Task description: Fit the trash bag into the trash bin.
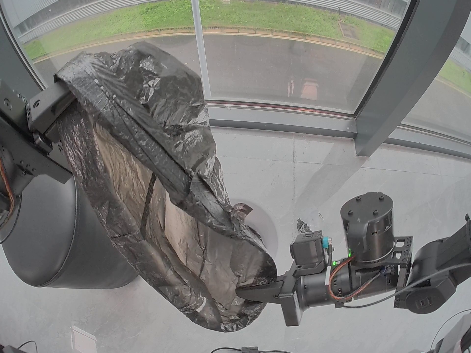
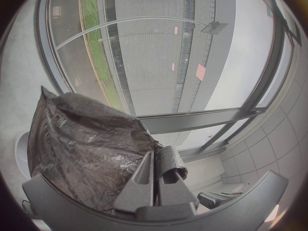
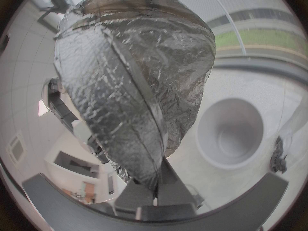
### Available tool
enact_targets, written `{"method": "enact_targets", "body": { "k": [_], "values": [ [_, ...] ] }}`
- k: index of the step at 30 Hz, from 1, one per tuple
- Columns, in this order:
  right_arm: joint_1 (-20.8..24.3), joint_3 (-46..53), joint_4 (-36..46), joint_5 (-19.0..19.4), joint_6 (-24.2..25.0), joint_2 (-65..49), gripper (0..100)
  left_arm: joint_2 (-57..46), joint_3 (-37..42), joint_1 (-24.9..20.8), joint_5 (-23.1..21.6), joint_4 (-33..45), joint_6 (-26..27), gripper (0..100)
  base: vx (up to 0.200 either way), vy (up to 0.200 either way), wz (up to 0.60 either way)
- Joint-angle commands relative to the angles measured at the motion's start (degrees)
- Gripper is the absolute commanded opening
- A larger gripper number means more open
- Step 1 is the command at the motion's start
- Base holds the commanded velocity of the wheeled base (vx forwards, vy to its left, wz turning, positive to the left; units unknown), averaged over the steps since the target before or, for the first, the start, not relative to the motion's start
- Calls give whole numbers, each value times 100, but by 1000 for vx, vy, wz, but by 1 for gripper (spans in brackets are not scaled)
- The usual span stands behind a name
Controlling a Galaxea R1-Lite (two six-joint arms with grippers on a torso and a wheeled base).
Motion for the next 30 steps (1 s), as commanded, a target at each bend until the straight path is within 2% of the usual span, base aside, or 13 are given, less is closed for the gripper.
{"method": "enact_targets", "body": {
  "k": [1,6,10,13,15,19,22,26,30],
  "values": [
    [-580,-402,817,838,399,-485,0,604,782,477,-434,-862,-365,0,0,0,0],
    [-711,-402,1160,1339,777,-555,0,823,1143,477,-521,-1319,-374,0,0,0,0],
    [-738,-402,1573,1515,786,-599,0,938,1310,477,-521,-1433,-374,0,0,0,0],
    [-808,-375,1986,1972,804,-749,0,1034,1477,450,-530,-1574,-374,0,0,0,0],
    [-817,-366,2197,2059,804,-854,0,1078,1547,415,-539,-1714,-374,0,0,0,0],
    [-817,-384,2549,2086,812,-1021,0,1149,1591,380,-636,-1864,-382,0,0,0,0],
    [-817,-331,3111,2095,804,-1285,0,1298,1591,371,-776,-1899,-593,0,0,0,0],
    [-817,-76,3129,2086,804,-1346,0,1570,1565,362,-785,-2013,-690,0,0,0,0],
    [-958,20,3120,2086,812,-1355,0,1940,1582,274,-847,-2479,-787,0,0,0,0]
  ]
}}
